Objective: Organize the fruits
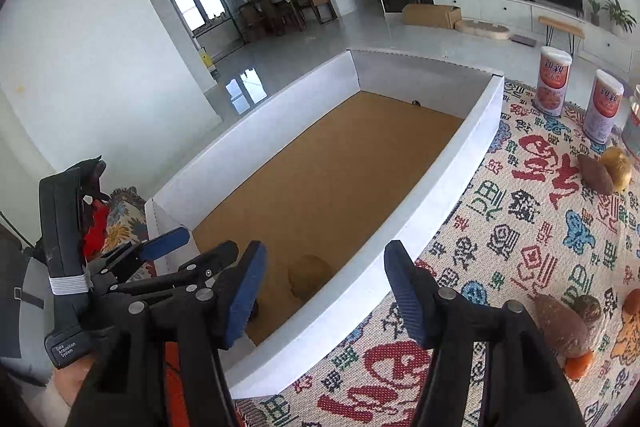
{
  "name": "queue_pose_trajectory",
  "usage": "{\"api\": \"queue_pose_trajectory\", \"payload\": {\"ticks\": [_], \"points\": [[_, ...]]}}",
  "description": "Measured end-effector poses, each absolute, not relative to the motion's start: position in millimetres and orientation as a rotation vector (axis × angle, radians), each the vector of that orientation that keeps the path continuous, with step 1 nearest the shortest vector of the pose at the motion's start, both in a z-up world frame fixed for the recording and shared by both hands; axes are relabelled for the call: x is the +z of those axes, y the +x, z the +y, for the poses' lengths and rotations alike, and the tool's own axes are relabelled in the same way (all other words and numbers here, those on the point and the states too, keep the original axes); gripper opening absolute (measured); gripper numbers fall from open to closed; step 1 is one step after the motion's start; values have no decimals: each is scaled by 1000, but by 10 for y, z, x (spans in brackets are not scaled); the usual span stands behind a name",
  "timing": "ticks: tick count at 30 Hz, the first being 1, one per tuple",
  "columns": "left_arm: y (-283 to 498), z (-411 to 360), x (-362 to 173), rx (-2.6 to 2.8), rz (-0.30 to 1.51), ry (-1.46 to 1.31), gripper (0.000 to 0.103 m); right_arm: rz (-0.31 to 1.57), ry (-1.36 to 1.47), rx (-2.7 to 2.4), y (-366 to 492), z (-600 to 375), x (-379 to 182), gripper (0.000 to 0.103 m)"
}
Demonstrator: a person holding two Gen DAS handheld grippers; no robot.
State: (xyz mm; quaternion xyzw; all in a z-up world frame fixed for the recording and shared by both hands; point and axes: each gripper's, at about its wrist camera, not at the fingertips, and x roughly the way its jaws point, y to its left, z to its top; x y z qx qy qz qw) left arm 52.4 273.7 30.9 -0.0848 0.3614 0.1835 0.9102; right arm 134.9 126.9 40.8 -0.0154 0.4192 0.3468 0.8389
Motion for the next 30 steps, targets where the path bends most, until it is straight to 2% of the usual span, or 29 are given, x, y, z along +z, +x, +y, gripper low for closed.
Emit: {"api": "queue_pose_trajectory", "payload": {"ticks": [3,6,10,15,21,25,30], "points": [[659,2408,355,325,713,-57,94,815,-109,628,1162,659,387,80],[845,2178,244,335,733,41,94,788,-173,453,983,-172,206,80],[999,2084,-11,345,849,62,94,821,-178,156,835,-1433,-215,80],[874,2005,-20,375,839,95,95,879,-15,-119,577,-2688,-607,80],[729,1983,-18,395,825,112,97,855,108,-193,433,-3026,-695,81],[678,1902,31,399,799,111,96,847,83,-188,413,-2951,-692,86],[408,1561,396,378,655,108,97,887,33,-207,472,-2883,-764,87]]}}
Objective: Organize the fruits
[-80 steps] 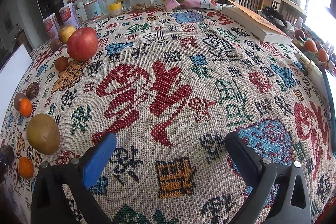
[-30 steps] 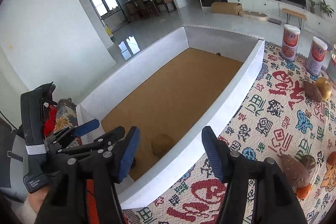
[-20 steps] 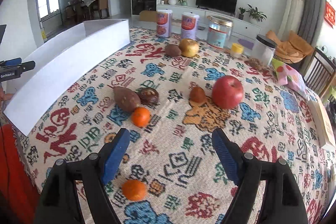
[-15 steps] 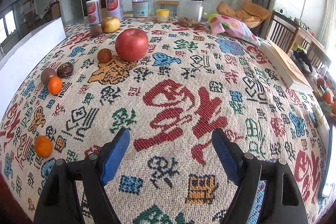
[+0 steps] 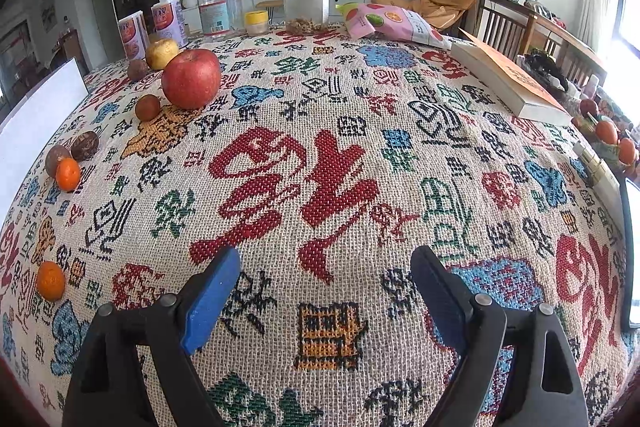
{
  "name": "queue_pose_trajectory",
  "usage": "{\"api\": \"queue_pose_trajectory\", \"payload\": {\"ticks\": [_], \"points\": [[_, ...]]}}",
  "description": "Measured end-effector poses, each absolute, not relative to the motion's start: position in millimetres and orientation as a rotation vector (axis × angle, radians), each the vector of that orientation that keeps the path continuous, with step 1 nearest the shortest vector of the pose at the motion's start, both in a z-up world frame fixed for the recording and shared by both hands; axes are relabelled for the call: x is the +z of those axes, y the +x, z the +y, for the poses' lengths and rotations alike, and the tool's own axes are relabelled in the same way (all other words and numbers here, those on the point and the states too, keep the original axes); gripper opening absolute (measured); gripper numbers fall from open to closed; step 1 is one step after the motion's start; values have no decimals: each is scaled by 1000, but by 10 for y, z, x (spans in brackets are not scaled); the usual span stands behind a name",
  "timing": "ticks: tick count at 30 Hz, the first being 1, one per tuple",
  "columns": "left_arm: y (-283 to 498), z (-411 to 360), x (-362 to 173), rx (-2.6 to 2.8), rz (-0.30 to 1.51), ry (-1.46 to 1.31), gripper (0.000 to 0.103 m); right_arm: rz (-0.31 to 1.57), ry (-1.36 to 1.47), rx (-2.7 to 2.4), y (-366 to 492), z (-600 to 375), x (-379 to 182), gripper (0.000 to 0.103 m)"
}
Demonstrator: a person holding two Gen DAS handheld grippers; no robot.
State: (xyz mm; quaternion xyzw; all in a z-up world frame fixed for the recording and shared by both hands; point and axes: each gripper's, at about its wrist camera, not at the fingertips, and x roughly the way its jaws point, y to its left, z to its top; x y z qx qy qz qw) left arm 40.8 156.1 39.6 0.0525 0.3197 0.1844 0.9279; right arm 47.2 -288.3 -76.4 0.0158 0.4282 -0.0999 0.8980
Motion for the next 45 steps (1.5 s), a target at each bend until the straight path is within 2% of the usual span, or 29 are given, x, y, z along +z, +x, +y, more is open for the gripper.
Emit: {"api": "queue_pose_trajectory", "payload": {"ticks": [3,5,11,14,23,45], "points": [[257,1265,526,304,593,91,101,911,14,-215,504,-2864,-802,87],[266,1114,470,218,625,30,102,911,10,-215,503,-2855,-805,87],[415,782,-164,150,777,-85,102,909,9,-219,498,-2851,-802,87],[418,642,-450,134,834,-90,101,907,8,-225,492,-2852,-797,91],[463,484,-864,110,921,-15,102,917,-7,-235,504,-2836,-805,91],[485,499,-876,123,901,-19,102,918,-4,-232,509,-2838,-804,92]]}}
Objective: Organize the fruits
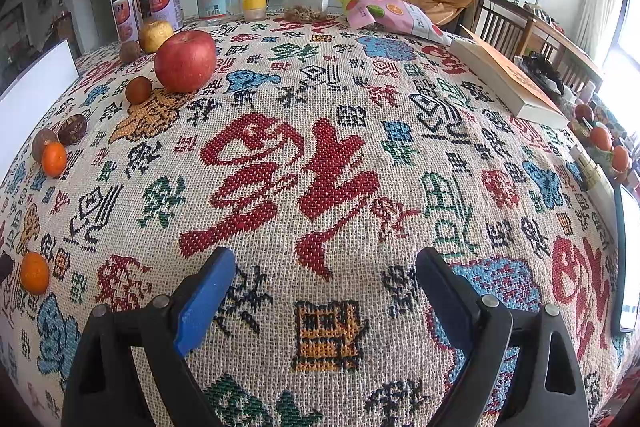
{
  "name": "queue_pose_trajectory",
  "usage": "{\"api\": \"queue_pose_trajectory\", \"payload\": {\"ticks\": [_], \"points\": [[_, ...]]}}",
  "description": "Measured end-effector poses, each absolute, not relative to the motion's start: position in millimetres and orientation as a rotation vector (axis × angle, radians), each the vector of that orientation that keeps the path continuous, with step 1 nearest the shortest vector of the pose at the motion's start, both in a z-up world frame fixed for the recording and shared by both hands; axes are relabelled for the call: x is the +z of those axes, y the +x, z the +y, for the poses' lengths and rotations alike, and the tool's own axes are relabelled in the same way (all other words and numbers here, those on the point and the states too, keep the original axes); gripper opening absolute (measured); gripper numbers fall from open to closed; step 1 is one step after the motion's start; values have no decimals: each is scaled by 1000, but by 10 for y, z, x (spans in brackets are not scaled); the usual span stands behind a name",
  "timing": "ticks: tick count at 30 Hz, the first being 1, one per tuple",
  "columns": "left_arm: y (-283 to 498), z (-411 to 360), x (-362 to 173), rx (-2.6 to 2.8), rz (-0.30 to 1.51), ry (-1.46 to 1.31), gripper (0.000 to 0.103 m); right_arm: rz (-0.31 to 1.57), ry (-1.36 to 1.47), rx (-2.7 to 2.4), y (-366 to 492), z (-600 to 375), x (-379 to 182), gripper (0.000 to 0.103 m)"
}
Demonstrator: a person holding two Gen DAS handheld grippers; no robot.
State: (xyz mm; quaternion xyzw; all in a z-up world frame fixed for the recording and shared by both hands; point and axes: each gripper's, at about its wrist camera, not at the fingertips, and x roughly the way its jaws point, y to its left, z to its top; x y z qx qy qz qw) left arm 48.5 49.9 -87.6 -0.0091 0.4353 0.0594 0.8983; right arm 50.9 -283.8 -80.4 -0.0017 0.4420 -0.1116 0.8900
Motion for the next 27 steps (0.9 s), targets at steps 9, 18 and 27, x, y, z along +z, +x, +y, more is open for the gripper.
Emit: {"api": "queue_pose_trajectory", "payload": {"ticks": [9,18,27], "points": [[487,502,-873,122,901,-18,103,917,-4,-232,508,-2839,-801,92],[486,499,-873,122,900,-17,103,915,-4,-229,505,-2838,-795,92],[484,496,-871,123,899,-15,103,897,-7,-220,492,-2819,-761,92]]}}
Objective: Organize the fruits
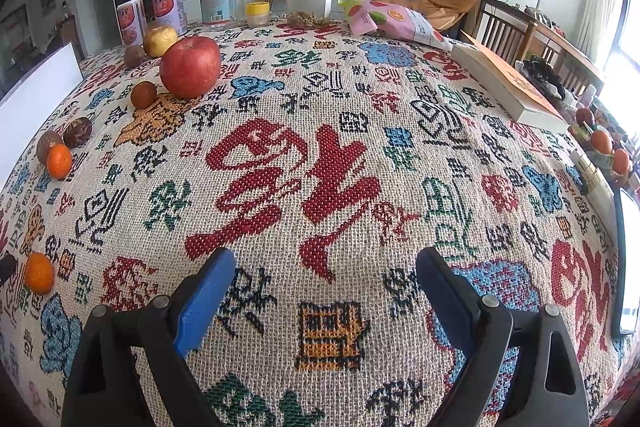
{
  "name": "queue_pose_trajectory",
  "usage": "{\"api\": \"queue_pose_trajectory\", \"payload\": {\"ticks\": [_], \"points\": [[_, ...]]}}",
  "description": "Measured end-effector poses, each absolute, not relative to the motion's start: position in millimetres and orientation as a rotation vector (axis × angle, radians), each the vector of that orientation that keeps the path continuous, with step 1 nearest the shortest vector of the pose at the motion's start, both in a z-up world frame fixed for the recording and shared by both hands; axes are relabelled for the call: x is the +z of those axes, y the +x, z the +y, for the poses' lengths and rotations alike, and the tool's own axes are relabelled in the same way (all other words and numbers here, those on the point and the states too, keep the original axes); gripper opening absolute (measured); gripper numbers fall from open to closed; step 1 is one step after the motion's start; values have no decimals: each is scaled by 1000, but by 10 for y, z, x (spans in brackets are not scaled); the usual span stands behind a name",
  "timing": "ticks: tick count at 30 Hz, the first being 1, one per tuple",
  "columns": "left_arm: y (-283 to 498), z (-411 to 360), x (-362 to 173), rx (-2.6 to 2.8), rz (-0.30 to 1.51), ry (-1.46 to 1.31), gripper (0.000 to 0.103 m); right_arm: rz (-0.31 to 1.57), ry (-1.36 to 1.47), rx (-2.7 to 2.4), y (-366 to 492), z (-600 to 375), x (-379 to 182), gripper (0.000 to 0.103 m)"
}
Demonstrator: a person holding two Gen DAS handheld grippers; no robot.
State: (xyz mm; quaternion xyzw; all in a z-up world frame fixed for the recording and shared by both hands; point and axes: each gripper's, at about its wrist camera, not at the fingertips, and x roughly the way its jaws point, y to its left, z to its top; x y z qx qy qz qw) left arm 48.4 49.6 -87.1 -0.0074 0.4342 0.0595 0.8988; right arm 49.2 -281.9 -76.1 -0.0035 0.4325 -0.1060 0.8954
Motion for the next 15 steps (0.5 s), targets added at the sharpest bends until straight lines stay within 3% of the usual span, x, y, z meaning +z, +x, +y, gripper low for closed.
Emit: {"api": "queue_pose_trajectory", "payload": {"ticks": [15], "points": [[483,493,-873,124,898,-14,103,850,-30,-195,435,-2764,-693,92]]}}
